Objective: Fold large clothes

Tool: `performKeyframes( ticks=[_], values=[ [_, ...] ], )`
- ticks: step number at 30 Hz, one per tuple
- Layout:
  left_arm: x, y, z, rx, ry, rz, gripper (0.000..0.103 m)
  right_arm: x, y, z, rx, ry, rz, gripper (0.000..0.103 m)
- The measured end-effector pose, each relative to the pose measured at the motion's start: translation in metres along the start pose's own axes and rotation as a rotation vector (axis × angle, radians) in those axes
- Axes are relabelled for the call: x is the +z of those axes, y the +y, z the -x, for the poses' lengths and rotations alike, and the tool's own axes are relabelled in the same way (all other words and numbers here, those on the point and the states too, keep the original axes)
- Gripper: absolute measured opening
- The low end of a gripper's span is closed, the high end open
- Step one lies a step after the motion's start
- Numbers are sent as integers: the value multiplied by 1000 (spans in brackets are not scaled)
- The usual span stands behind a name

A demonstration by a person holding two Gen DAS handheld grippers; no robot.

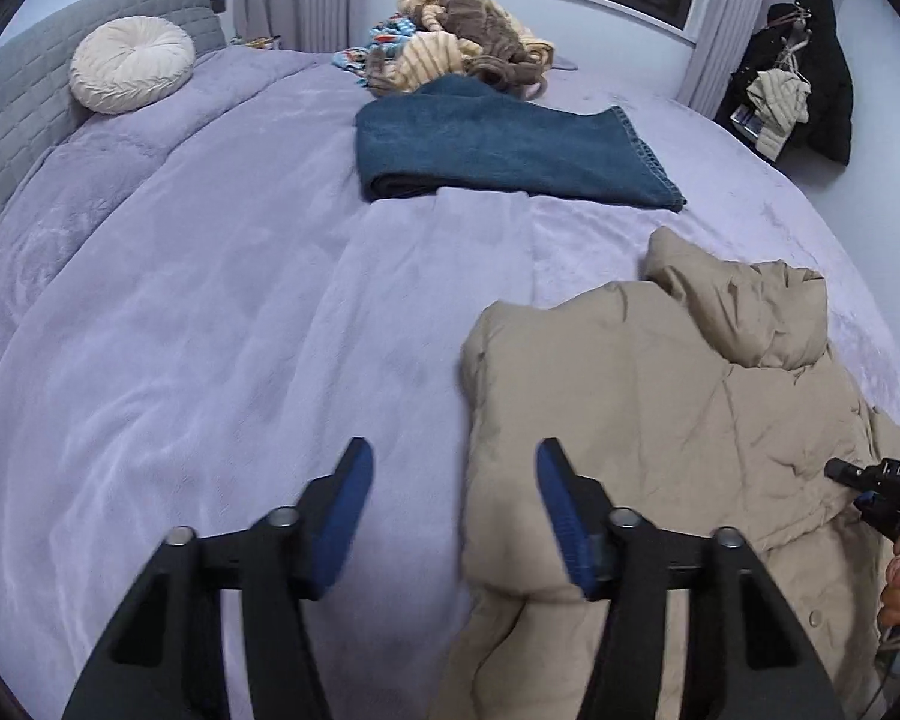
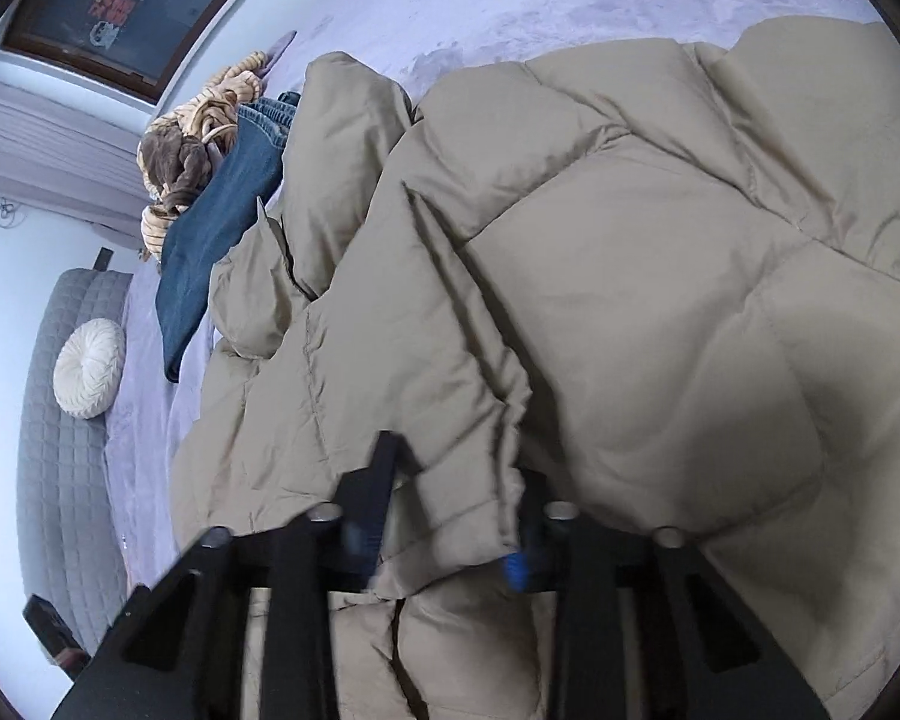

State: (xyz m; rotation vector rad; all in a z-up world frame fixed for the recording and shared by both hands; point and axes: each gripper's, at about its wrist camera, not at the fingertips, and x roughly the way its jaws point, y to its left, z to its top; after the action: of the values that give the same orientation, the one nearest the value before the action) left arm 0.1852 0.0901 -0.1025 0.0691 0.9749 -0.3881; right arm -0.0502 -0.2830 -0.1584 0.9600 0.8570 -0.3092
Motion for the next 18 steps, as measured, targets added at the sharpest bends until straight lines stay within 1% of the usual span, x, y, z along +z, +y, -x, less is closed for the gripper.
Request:
performKeyframes(
  ticks=[1, 2, 5, 7, 10, 12, 14, 18],
  values=[
    [6, -7, -10, -15, 1, -12, 40, -1, 6, 0, -13, -3, 42, 13],
    [10, -15, -22, -24, 8, -25, 37, 0, 15, 1, -29, -9, 95, 12],
    [7, -36, -58, -2, 57, -47, 37, 1, 36, 5, -103, -24, 257, 12],
    [-4, -43, -74, 32, 86, -55, 37, 2, 38, 2, -148, -15, 297, 12],
    [-18, -47, -85, 60, 96, -74, 37, 3, 18, -7, -159, 18, 260, 12],
    [-20, -52, -86, 85, 88, -101, 37, 2, 6, -6, -125, 24, 225, 12],
    [-18, -54, -86, 98, 91, -110, 37, 1, -6, 4, -116, 10, 194, 12],
    [-14, -53, -81, 118, 99, -106, 38, 4, -24, 27, -136, -15, 131, 14]
  ],
)
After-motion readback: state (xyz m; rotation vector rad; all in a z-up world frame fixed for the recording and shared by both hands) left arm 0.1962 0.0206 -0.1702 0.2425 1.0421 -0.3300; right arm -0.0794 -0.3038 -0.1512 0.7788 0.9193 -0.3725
